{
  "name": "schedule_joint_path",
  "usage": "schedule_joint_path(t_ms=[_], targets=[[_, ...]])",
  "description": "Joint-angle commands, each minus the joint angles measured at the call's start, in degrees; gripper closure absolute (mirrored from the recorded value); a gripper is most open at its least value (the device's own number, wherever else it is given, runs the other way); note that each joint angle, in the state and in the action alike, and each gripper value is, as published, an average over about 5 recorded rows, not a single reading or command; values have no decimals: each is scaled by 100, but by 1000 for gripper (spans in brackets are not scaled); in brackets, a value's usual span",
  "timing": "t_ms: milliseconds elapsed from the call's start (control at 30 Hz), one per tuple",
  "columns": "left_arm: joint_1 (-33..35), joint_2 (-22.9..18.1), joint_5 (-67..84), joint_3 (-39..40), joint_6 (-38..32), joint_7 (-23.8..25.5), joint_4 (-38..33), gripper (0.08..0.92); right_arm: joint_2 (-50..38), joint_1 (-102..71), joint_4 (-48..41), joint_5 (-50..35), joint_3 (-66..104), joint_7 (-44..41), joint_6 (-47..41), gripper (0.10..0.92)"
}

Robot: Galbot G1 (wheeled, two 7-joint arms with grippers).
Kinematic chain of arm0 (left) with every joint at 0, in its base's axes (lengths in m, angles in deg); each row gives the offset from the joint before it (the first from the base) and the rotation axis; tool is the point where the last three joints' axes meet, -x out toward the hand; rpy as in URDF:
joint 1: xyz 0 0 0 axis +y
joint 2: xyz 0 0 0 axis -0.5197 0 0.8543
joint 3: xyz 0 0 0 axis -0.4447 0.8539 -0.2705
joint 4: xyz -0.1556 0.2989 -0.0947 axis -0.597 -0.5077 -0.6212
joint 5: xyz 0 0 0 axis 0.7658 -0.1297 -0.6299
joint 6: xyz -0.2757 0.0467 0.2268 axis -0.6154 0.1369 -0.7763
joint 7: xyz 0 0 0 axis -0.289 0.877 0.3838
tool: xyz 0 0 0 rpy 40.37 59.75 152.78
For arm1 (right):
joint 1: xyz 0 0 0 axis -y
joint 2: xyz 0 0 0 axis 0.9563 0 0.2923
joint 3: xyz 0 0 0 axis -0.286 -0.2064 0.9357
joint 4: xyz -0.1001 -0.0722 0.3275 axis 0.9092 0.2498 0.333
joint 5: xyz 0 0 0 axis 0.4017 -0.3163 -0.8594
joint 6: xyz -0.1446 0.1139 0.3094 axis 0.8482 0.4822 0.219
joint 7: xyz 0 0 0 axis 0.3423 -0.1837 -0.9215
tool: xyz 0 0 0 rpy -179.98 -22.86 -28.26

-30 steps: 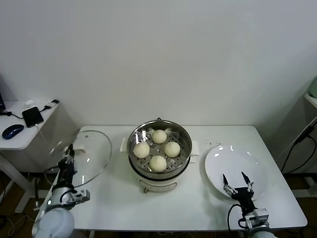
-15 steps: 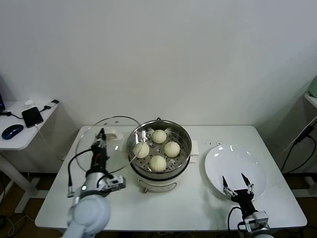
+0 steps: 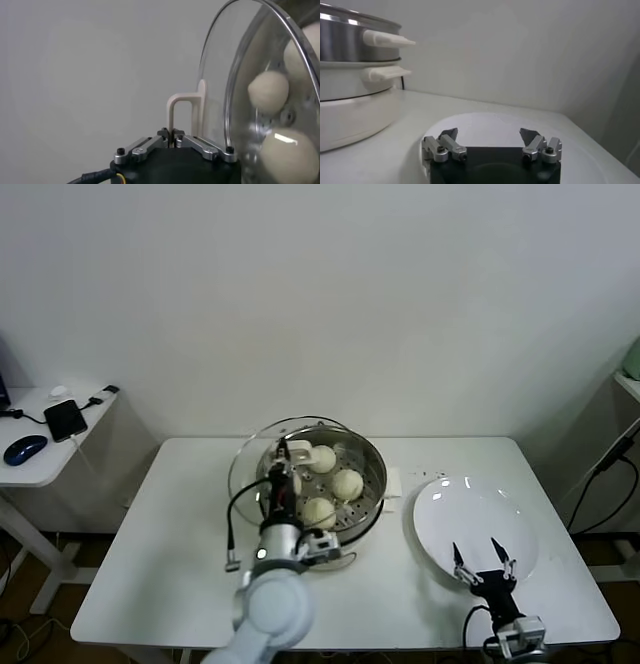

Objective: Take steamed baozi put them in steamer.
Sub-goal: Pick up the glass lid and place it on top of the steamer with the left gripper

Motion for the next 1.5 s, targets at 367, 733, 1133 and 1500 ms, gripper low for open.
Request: schedule_joint_path(t_ms=[367,733,1133,1500], targets=[[-459,-1030,-691,693,186,-116,1160,864,101,-35,-78,-49,55,75,168,203],[-356,-842,-792,471,139,-248,1392,864,216,-9,-85,20,45,137,242,203],[-341,-621,-753,309,72,-391,1458,864,232,-42,-23,94,68,147,254,203],[-291,-623,-568,224,55,-520,1567,864,255,-48,-2,116,60,137,253,203]])
